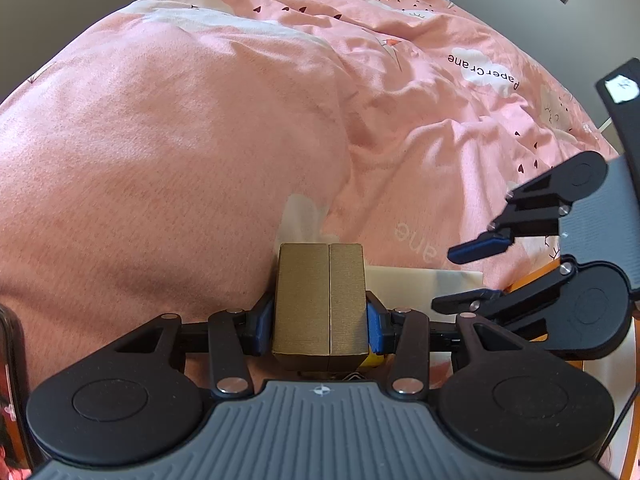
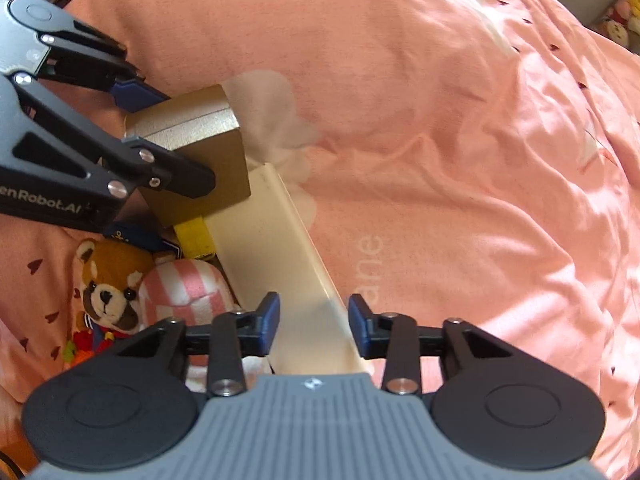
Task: Organize objects
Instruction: 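Lift the cream box from the pile with right tool while left holds gold box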
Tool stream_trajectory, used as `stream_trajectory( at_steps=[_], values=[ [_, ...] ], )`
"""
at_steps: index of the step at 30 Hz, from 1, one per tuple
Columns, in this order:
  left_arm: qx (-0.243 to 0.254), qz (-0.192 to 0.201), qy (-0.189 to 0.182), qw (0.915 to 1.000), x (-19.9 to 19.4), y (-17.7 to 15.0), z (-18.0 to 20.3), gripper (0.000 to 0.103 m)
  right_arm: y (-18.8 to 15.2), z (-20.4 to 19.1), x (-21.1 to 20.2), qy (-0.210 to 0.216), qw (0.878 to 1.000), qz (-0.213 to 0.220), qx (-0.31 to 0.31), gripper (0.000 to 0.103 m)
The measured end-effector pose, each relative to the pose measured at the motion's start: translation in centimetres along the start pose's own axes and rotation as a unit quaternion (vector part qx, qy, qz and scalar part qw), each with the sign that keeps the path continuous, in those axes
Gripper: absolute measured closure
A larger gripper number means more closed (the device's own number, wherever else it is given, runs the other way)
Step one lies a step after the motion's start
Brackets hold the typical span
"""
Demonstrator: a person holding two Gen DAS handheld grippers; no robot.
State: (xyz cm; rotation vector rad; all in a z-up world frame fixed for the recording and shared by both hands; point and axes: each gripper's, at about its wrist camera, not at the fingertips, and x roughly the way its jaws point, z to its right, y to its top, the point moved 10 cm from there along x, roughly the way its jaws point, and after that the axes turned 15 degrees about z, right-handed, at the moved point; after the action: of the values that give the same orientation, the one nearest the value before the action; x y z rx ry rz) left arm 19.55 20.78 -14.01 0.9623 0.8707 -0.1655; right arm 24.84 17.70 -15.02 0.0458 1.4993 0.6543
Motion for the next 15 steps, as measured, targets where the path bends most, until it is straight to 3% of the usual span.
stream_trajectory(
  at_steps=[8, 15],
  values=[
    [0.007, -0.004, 0.001, 1.0000, 0.5, 0.1, 0.2, 0.052, 0.2, -0.4, 3.6, 0.094, 0.994, -0.051, -0.030, 0.039],
    [0.013, -0.007, -0.002, 0.9999, 0.7, -0.1, 0.4, 0.052, 0.7, -0.3, 5.9, 0.171, 0.982, -0.076, 0.004, 0.031]
  ],
)
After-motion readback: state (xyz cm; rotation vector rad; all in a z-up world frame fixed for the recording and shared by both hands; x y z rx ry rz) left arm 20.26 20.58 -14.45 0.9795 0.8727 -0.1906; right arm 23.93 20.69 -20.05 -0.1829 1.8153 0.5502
